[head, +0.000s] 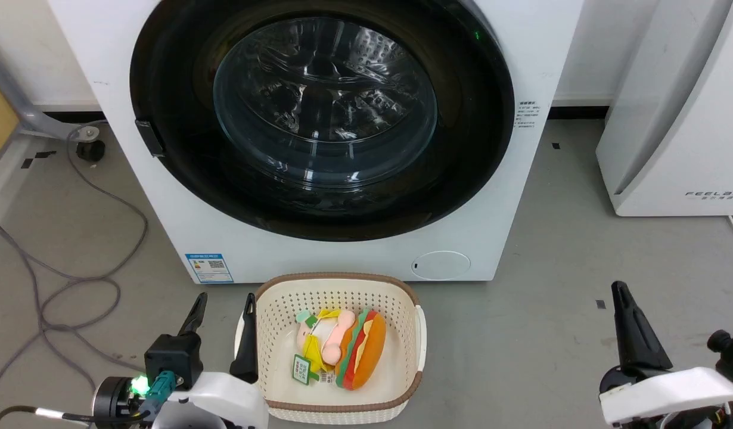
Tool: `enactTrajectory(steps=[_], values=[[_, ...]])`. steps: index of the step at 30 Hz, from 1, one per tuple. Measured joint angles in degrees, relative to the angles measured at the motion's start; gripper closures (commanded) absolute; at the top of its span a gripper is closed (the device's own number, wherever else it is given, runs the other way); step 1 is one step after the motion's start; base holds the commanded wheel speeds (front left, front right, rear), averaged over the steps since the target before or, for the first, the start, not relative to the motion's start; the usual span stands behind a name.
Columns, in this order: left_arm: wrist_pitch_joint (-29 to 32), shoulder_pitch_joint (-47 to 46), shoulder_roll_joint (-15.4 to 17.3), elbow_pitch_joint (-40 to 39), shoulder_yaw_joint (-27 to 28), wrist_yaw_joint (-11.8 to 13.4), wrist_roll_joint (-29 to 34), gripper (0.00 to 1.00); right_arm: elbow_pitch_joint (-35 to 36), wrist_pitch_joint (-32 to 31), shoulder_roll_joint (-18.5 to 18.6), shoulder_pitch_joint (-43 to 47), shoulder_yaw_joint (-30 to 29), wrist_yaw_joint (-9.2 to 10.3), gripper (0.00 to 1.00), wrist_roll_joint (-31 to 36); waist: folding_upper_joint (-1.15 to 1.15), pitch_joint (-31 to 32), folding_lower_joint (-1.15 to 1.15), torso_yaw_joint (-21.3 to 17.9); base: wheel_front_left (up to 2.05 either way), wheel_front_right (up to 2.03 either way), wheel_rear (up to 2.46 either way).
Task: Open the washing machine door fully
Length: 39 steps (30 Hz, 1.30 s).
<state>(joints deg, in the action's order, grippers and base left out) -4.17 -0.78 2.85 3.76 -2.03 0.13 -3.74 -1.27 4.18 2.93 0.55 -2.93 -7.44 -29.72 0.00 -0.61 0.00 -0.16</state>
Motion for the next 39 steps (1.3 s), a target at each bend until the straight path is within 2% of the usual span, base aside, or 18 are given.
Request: enactTrajectory(steps=[8, 16, 25, 32, 39], values=[[-1.0, -1.1, 0.0, 0.3, -0.4, -0.3, -0.5, 0.00, -0.9, 1.0, 0.0, -3.6, -1.0, 0.00, 1.00, -10.3, 0.00, -1.1, 0.00, -0.3, 0.00, 0.00, 0.00], [-2.0, -2.6, 0.0, 0.5, -0.4, -0.8, -1.1, 0.00, -5.7, 2.0, 0.0, -10.7, -3.3, 0.00, 1.00, -18.2, 0.00, -3.2, 0.01, -0.4, 0.00, 0.00, 0.00], [-3.0, -4.3, 0.0, 0.5, -0.3, -1.3, -1.6, 0.00, -12.1, 3.0, 0.1, -22.8, -5.2, 0.00, 1.00, -21.4, 0.00, -5.7, 0.01, -0.3, 0.00, 0.00, 0.00], [-3.8, -6.0, 0.0, -0.2, -0.5, -1.9, -2.1, 0.00, -19.2, 3.9, 2.6, -34.5, -6.1, 0.01, 1.00, -22.0, 0.00, -7.8, 0.01, 0.0, 0.00, 0.00, 0.00], [-4.5, -7.6, 0.0, -0.8, -0.7, -2.3, -2.6, 0.00, -27.7, 1.9, 6.1, -46.3, -2.6, 0.01, 1.00, -23.4, 0.00, -10.2, 0.01, 0.6, 0.00, 0.00, 0.00]])
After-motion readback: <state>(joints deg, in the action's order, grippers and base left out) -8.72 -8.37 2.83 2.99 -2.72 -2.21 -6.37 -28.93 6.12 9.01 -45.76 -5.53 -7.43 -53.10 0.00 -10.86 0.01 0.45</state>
